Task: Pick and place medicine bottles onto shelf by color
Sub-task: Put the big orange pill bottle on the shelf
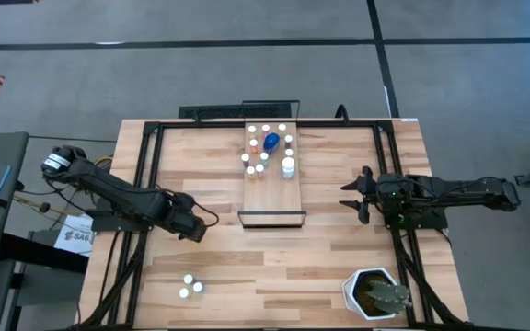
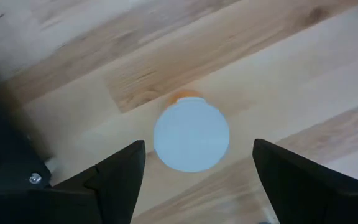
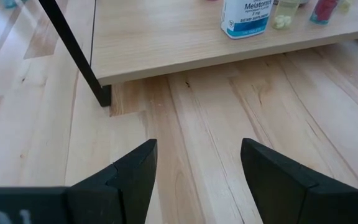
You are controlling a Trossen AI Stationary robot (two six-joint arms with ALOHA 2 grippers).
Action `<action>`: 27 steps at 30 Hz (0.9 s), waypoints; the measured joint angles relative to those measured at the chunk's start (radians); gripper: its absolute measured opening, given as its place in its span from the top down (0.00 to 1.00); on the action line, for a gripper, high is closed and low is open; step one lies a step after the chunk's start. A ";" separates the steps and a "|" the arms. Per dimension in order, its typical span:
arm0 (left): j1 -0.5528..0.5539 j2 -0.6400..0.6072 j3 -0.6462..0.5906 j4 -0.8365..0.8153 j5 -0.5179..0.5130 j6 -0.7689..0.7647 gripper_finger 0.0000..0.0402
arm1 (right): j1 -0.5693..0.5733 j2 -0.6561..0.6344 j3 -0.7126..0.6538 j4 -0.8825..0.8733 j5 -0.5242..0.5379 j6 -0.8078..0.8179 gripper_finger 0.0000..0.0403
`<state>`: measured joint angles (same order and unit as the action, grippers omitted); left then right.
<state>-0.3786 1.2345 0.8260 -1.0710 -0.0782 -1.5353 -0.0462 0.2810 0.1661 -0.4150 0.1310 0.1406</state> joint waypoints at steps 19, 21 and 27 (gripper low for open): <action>0.045 0.170 0.000 0.034 0.039 0.189 0.35 | 0.000 0.000 0.000 0.000 0.000 0.000 0.37; 0.045 0.173 0.000 0.035 0.050 0.201 0.38 | 0.000 0.000 0.000 0.000 0.000 0.000 0.37; 0.045 0.174 0.000 0.037 0.082 0.223 0.53 | 0.000 0.000 0.000 0.000 0.000 0.000 0.37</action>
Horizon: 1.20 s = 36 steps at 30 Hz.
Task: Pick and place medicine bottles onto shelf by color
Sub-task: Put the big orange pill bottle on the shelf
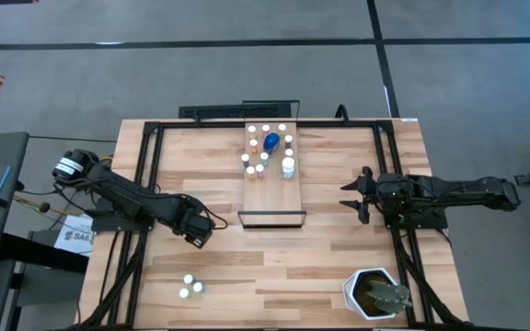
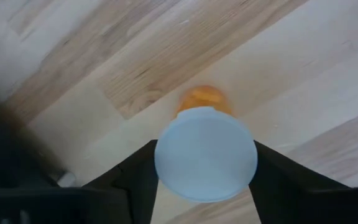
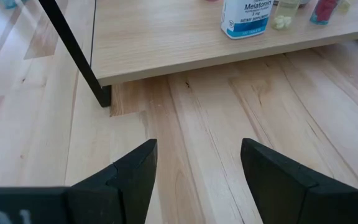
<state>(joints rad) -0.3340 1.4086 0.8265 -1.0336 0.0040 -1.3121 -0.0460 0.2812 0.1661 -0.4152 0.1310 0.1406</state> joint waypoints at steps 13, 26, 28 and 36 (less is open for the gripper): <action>0.083 0.000 0.086 -0.048 -0.012 0.126 0.49 | 0.000 0.000 0.000 0.000 0.000 0.000 0.37; 0.364 0.003 0.233 -0.083 -0.016 0.447 0.53 | 0.000 0.000 0.000 0.000 0.000 0.000 0.37; 0.404 0.030 0.257 -0.089 -0.008 0.482 0.53 | 0.000 0.000 0.000 0.000 0.000 0.000 0.37; 0.475 0.233 0.479 -0.225 -0.047 0.676 0.53 | 0.000 0.000 0.000 0.000 0.000 0.000 0.37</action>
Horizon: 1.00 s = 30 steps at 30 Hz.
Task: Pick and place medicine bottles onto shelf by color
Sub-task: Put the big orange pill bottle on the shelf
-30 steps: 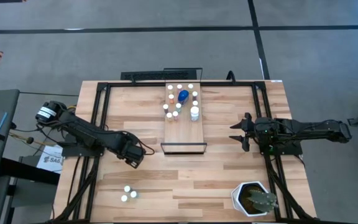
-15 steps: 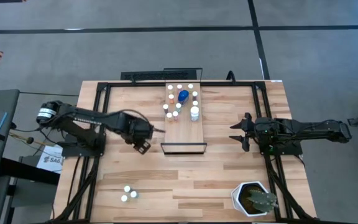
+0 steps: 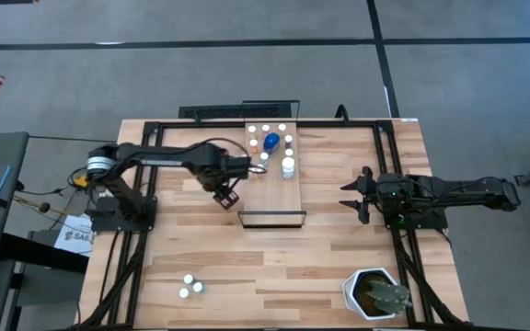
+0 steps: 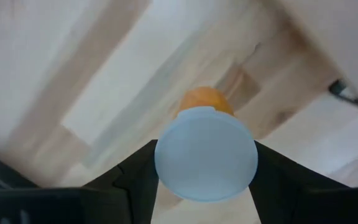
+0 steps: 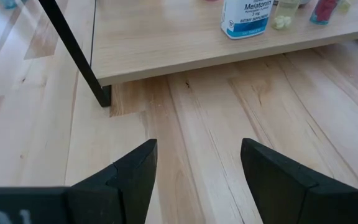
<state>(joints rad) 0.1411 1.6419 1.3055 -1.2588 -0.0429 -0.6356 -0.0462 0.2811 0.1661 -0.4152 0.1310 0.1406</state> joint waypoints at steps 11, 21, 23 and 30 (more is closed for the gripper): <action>0.064 0.189 0.264 -0.034 -0.013 0.211 0.52 | 0.000 0.000 0.000 0.000 0.000 0.000 0.37; 0.063 0.315 0.415 -0.071 0.013 0.290 0.52 | 0.000 0.000 0.000 0.000 0.000 0.000 0.37; 0.060 0.328 0.436 -0.071 0.014 0.292 0.52 | 0.000 0.000 0.000 0.000 0.000 0.000 0.37; 0.052 0.342 0.453 -0.044 0.062 0.304 0.52 | 0.000 0.000 0.000 0.000 0.000 0.000 0.37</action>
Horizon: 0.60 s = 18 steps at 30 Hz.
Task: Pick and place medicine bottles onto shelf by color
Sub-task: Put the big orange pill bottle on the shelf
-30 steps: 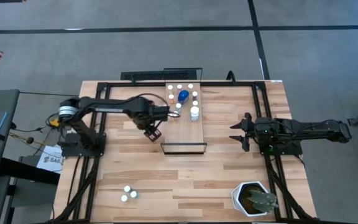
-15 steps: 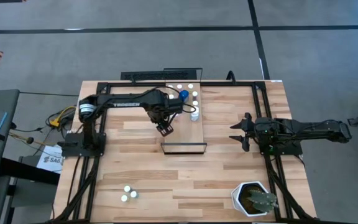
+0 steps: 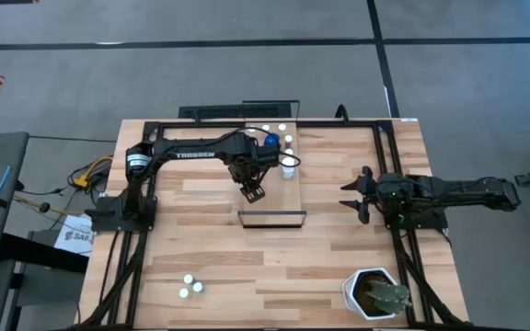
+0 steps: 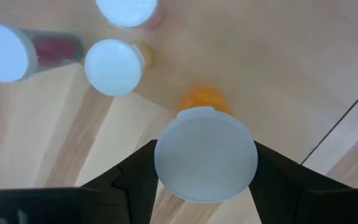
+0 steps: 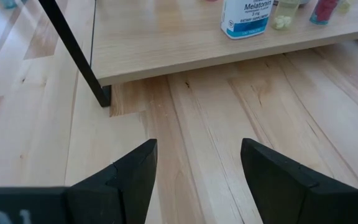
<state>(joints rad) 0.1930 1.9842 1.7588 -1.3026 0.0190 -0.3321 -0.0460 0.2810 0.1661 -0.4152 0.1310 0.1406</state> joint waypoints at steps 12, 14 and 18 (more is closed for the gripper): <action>-0.023 0.029 0.003 0.033 0.003 0.005 0.52 | 0.000 0.000 0.000 0.000 0.000 0.000 0.37; -0.022 0.039 0.007 0.033 0.011 0.011 0.52 | 0.000 0.000 0.000 0.000 0.000 0.000 0.37; -0.023 0.054 0.040 0.020 0.012 0.022 0.52 | 0.000 0.000 0.000 0.001 0.000 0.000 0.37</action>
<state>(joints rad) 0.1703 2.0379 1.7988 -1.2830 0.0308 -0.3097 -0.0460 0.2810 0.1661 -0.4147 0.1310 0.1406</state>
